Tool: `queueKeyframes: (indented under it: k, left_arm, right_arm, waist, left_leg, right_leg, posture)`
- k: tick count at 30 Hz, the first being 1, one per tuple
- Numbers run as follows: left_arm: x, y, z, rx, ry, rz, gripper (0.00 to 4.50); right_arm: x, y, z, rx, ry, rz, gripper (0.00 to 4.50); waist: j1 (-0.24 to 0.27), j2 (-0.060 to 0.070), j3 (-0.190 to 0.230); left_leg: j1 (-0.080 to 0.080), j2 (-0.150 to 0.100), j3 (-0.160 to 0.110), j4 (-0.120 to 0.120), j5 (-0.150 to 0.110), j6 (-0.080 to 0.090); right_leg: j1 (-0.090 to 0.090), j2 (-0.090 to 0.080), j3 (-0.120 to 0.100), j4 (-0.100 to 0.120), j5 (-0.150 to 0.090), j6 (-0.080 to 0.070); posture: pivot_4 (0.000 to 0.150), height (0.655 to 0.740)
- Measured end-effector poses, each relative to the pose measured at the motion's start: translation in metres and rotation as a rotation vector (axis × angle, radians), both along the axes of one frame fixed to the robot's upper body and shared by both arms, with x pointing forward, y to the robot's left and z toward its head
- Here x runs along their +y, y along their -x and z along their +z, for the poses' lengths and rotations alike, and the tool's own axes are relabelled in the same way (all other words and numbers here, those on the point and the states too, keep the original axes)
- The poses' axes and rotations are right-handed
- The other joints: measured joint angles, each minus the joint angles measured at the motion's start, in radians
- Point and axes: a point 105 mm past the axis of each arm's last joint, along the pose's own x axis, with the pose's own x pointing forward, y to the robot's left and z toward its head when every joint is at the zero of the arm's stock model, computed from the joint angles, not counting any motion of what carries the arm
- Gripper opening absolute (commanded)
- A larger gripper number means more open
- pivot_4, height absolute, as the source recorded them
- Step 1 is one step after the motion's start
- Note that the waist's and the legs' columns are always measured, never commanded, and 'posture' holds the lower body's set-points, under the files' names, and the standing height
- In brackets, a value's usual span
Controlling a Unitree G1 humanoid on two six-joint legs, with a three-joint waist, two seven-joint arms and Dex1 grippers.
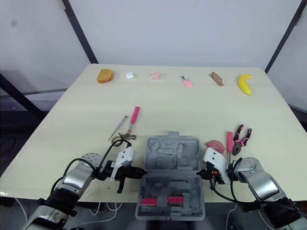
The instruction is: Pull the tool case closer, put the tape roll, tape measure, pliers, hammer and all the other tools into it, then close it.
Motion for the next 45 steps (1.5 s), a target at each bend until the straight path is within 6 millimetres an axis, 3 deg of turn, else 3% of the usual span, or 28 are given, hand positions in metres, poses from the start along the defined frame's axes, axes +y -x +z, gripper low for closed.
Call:
queueKeyframes:
  k: [23, 45]
  left_arm:
    - [0.001, -0.001, 0.000, -0.017, -0.002, 0.003, 0.01]
    - [0.007, -0.001, 0.000, -0.023, -0.016, -0.004, 0.01]
  right_arm:
    - [-0.002, -0.001, -0.001, -0.029, 0.006, -0.008, 0.00]
    - [-0.018, -0.001, -0.002, -0.046, 0.015, -0.047, 0.00]
  waist:
    - [0.000, 0.000, 0.000]
    - [0.000, 0.000, 0.000]
  left_leg:
    - [0.000, 0.000, 0.000, 0.000, 0.000, 0.000]
    - [0.001, 0.000, 0.000, 0.001, 0.000, 0.000]
  right_leg:
    - [0.000, 0.000, 0.000, 0.000, 0.000, 0.000]
    - [0.001, 0.000, 0.000, 0.000, 0.000, 0.000]
  posture:
    - [0.150, 0.7400]
    - [0.150, 0.7400]
